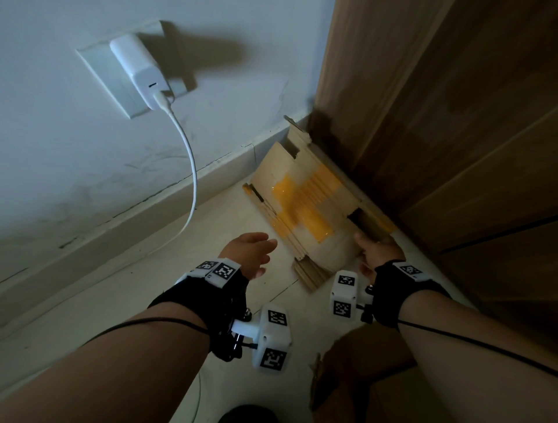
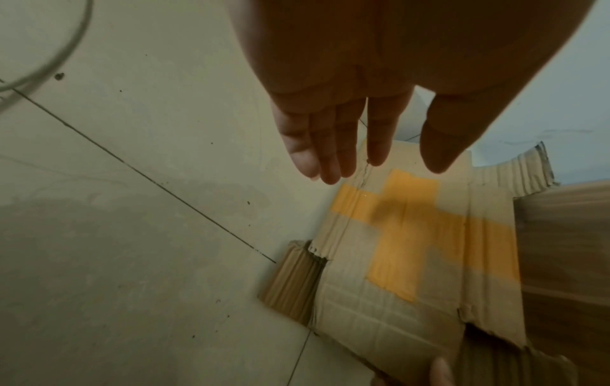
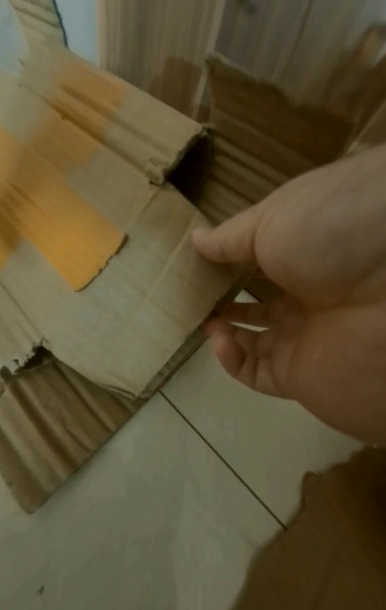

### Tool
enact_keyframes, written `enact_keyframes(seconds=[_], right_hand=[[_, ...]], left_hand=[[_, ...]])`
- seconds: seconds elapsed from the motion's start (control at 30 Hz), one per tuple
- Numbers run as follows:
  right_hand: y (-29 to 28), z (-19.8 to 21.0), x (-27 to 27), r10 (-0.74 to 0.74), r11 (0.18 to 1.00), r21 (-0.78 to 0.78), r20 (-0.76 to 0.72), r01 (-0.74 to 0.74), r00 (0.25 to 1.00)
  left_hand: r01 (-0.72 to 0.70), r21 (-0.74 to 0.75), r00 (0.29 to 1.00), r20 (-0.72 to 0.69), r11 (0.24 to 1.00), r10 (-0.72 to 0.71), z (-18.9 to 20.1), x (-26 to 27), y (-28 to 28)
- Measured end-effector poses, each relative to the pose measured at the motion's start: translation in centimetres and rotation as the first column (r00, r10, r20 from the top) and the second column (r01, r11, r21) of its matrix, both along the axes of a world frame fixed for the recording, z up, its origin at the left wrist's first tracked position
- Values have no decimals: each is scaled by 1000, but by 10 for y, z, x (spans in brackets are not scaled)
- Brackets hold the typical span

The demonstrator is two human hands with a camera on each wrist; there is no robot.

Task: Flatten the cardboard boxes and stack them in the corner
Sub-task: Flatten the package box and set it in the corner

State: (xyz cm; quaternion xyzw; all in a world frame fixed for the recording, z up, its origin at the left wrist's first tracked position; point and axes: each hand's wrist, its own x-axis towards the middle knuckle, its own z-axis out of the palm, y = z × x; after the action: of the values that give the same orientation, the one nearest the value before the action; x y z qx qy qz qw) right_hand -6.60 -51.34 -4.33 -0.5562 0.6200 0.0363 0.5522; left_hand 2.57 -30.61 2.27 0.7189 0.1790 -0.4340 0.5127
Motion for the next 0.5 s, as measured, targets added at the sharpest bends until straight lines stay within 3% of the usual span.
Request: enact_keyframes(seconds=[0.17,0.27,0.37,0.5], right_hand=[[5,17,-4,294,946,-155,50,-283,954],[12,27,-3,445,894,-97,72,-437,893],[20,36,-3,467,878,12,192,-478,863],[32,48,-2,570,801,25,273,-598,775]], left_hand=[[-42,-53,999,-37,998,40,6,-1,-9],[-31,-73,997,-73,997,25,9,0,-16],[-15,-111,994,-110,994,2,11,-1,-23],[23,-145,993,-110,989,-39,18,-4,-33]])
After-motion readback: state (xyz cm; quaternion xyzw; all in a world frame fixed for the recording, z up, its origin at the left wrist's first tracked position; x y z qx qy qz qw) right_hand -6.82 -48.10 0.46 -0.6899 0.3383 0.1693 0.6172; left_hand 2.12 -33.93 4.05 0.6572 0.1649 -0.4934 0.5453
